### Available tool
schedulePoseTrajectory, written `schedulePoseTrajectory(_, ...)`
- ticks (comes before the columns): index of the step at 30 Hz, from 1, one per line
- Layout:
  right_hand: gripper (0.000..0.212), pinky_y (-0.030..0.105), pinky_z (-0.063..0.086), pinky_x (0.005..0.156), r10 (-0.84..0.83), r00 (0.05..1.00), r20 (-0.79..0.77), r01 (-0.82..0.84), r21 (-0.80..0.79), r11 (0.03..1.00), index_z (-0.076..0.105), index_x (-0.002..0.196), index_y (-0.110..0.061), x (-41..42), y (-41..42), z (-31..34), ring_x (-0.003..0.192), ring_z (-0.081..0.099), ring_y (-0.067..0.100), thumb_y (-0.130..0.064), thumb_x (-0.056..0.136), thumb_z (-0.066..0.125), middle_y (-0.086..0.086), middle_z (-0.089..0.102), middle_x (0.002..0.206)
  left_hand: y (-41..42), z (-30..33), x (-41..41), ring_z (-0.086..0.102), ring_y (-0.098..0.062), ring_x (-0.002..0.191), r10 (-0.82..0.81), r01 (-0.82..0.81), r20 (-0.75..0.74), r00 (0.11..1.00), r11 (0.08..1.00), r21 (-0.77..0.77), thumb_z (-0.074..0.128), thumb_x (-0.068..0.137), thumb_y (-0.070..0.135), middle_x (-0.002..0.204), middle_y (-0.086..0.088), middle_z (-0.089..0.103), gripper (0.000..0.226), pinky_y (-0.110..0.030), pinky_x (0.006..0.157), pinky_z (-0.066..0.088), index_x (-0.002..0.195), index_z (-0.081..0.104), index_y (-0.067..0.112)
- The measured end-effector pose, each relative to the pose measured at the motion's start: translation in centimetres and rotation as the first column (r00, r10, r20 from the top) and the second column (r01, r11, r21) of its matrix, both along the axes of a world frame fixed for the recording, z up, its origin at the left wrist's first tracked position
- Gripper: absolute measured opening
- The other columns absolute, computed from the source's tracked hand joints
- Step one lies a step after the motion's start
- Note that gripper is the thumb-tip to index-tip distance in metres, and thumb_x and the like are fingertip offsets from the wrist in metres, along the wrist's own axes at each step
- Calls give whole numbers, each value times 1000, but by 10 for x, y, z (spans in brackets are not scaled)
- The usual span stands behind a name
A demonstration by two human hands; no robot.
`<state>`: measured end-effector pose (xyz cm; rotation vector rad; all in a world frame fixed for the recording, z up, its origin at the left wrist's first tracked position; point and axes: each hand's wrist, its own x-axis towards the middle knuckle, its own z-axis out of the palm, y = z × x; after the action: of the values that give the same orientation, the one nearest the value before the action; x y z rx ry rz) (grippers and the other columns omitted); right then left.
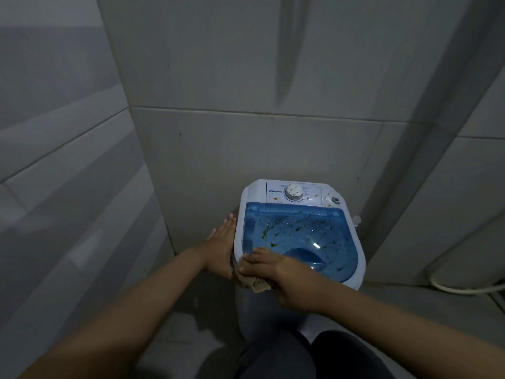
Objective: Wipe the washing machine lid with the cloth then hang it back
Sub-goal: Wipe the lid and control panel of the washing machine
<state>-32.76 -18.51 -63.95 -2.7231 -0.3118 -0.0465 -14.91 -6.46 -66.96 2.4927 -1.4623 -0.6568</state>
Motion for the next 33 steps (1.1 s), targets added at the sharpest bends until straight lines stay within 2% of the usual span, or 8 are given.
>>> schedulePoseTrajectory(3, 54, 34, 39, 110, -1, 1000, -15, 2, 18, 1000, 55, 129, -20, -14, -7, 1, 130, 46, 15, -1, 78, 59, 2, 54, 137, 2, 12, -6, -24, -27, 144, -24, 24, 13, 1000, 999, 37, 75, 44, 75, 156, -10, -28, 155, -45, 114, -10, 147, -24, 14)
schedulePoseTrajectory(6, 54, 31, 40, 109, -14, 999, -51, 13, -2, 1000, 56, 127, -25, -29, -15, 7, 128, 47, 9, -3, 79, 60, -2, 54, 136, 5, 19, -13, -26, -26, 143, -24, 24, -11, 1000, 1000, 9, 54, 23, 94, 156, -7, -28, 163, -49, 115, -10, 147, -24, 20)
schedulePoseTrajectory(14, 44, 39, 48, 99, -31, 984, -176, 20, -64, 998, 55, 122, -31, -62, -39, 30, 118, 56, 14, -22, 79, 48, -5, 59, 129, -2, 33, -29, -32, -21, 140, -14, 14, 6, 1000, 998, -64, 53, 29, 94, 149, -4, -38, 162, -51, 118, -9, 146, -27, 17)
schedulePoseTrajectory(19, 49, 38, 51, 94, -80, 971, -224, 50, -137, 989, 60, 116, -29, -77, -62, 44, 110, 60, 15, -3, 76, 49, -4, 64, 120, -17, 36, -39, -34, -22, 139, -1, 2, 21, 1000, 999, -54, 56, 32, 92, 151, -6, -40, 162, -51, 116, -13, 144, -30, 13)
schedulePoseTrajectory(23, 50, 28, 50, 98, -217, 965, -150, 219, -1, 976, 64, 113, -32, -74, -93, 55, 110, 60, 4, 3, 78, 56, -12, 66, 118, -26, 32, -43, -41, -27, 133, 31, -31, -12, 999, 999, 25, 60, 32, 90, 145, -8, -47, 164, -52, 115, -14, 140, -37, 12)
schedulePoseTrajectory(25, 48, 29, 51, 99, -336, 941, -47, 338, 51, 940, 63, 113, -35, -67, -117, 55, 112, 60, 4, 0, 79, 63, -13, 66, 120, -28, 29, -42, -43, -28, 132, 31, -31, -19, 999, 999, 29, 60, 32, 90, 143, -8, -49, 165, -51, 115, -15, 139, -38, 11)
schedulePoseTrajectory(30, 40, 46, 54, 92, -625, 772, 112, 608, 155, 779, 66, 110, -12, -23, -169, 47, 106, 64, 26, 7, 76, 61, 10, 70, 114, -27, 24, -41, -43, -26, 133, 28, -28, -15, 1000, 1000, -11, 61, 33, 89, 144, -7, -48, 164, -46, 113, -16, 140, -36, 12)
schedulePoseTrajectory(33, 32, 49, 55, 87, -731, 664, 156, 705, 194, 682, 66, 108, -13, 6, -191, 38, 99, 65, 30, -1, 78, 65, 13, 70, 108, -27, 23, -40, -43, -25, 133, 30, -31, -14, 999, 999, -11, 63, 35, 87, 143, -5, -49, 163, -48, 115, -15, 140, -37, 13)
